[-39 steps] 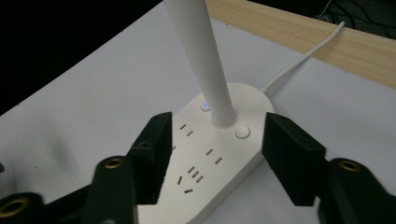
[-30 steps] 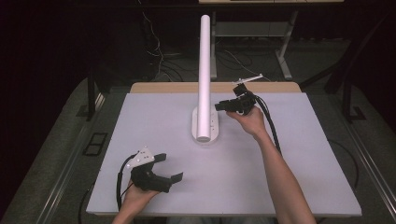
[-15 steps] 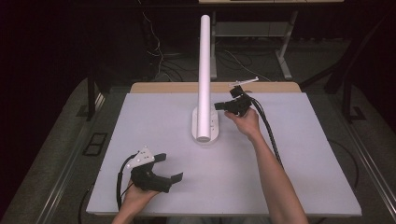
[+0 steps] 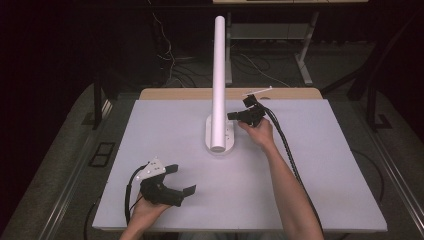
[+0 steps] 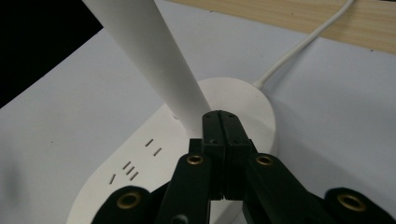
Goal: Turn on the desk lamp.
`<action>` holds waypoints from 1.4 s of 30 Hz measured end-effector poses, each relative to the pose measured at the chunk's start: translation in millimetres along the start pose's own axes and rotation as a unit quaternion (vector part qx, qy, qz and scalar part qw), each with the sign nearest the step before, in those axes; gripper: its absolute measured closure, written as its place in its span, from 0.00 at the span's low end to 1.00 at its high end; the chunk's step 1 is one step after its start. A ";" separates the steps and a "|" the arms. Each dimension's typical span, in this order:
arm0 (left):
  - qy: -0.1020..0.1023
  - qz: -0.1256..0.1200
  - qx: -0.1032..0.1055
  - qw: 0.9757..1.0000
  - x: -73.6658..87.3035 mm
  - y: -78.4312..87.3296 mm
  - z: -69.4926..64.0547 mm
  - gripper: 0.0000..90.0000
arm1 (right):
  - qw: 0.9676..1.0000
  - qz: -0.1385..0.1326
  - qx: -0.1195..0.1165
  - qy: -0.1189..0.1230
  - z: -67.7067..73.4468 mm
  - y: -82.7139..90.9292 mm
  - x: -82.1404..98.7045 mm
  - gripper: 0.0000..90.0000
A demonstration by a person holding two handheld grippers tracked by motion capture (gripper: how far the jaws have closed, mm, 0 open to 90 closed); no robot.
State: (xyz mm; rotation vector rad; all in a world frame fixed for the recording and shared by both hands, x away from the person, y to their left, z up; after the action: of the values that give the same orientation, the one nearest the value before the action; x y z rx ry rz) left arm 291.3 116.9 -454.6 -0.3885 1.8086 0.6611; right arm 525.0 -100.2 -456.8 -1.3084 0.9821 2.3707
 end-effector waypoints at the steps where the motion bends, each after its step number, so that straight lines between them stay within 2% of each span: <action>1: 0.000 0.000 0.000 1.000 -0.1 0.1 0.0 0.00 | 1.000 -0.001 0.001 0.001 -1.1 -1.5 0.6 1.00; 24: 0.000 -0.001 0.002 1.000 -0.1 0.3 0.3 0.00 | 1.000 0.011 0.015 -0.004 -6.9 -20.4 8.4 1.00; 29: 0.000 -0.002 0.003 1.000 0.3 -0.9 -1.4 0.00 | 0.999 0.015 0.024 0.018 -3.6 -20.5 8.9 1.00; 41: -0.001 0.003 0.006 1.000 1.5 -2.7 -1.3 0.00 | 0.999 0.020 0.035 0.036 -0.9 -21.7 9.9 1.00; 42: -0.001 0.003 0.006 1.000 1.6 -3.3 -1.5 0.00 | 0.999 0.020 0.035 0.032 -1.0 -21.4 9.9 1.00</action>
State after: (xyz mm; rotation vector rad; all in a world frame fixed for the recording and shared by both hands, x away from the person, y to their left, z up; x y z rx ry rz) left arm 291.5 113.5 -456.5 -0.3744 1.8111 0.6532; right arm 531.2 -86.1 -474.5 -1.3580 1.1098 2.3145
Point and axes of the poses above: each handheld gripper's, and its own axes: y roughly backward along the jaws, x roughly out of its underside, z roughly to its left, the point moved 7 cm from there along -y, roughly forward along the jaws, and after that the axes turned 11 degrees about -z, right-handed, at the moved point
